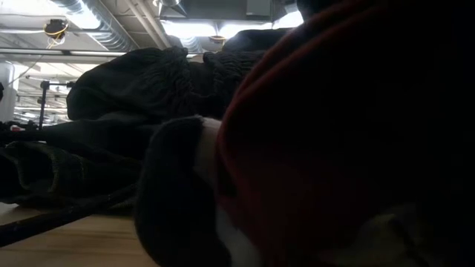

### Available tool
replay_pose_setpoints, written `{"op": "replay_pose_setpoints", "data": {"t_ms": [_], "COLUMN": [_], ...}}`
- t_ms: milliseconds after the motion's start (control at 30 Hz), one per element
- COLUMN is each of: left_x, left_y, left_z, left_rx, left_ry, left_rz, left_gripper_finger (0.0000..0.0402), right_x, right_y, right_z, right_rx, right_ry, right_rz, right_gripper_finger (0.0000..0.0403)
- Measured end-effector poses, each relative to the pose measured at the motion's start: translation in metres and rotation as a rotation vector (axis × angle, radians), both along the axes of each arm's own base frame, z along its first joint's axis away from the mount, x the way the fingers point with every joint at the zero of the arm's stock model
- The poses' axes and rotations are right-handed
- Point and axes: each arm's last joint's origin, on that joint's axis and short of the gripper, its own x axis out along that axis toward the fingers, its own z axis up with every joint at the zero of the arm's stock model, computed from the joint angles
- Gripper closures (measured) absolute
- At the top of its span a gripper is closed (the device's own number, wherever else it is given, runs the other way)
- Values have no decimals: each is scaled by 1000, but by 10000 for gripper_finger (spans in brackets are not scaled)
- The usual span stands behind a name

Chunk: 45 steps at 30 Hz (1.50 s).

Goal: Sort clothes
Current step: Put the red garment into the white bin

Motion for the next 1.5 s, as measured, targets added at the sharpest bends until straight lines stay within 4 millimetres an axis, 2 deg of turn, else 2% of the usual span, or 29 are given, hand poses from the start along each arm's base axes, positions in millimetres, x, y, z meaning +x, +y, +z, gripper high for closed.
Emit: {"op": "replay_pose_setpoints", "data": {"t_ms": [67, 100, 233, 333, 633, 867, 1033, 1233, 1500], "left_x": [0, 0, 0, 0, 0, 0, 0, 0, 0], "left_y": [0, 0, 0, 0, 0, 0, 0, 0, 0], "left_z": [0, 0, 0, 0, 0, 0, 0, 0, 0], "left_rx": [0, 0, -4, -5, -7, -7, -7, -7, -7], "left_ry": [0, 0, 0, 0, 1, 1, 1, 1, 4], "left_rz": [0, 0, -1, -1, -1, -1, -1, -1, -2], "left_gripper_finger": [402, 402, 402, 402, 402, 402, 402, 402, 402], "right_x": [0, 0, 2, 5, 8, 7, 9, 13, 16], "right_y": [0, 0, -1, -2, -7, -31, -58, -104, -179], "right_z": [1, 3, 15, 32, 117, 182, 217, 247, 259], "right_rx": [-7, -12, -30, -57, -215, -387, -470, -554, -626], "right_ry": [-7, -16, -32, -55, -242, -426, -507, -546, -506], "right_rz": [18, 15, -1, 5, -3, -77, -117, -232, -449], "right_gripper_finger": [379, 388, 366, 356, 393, 369, 365, 364, 364]}}
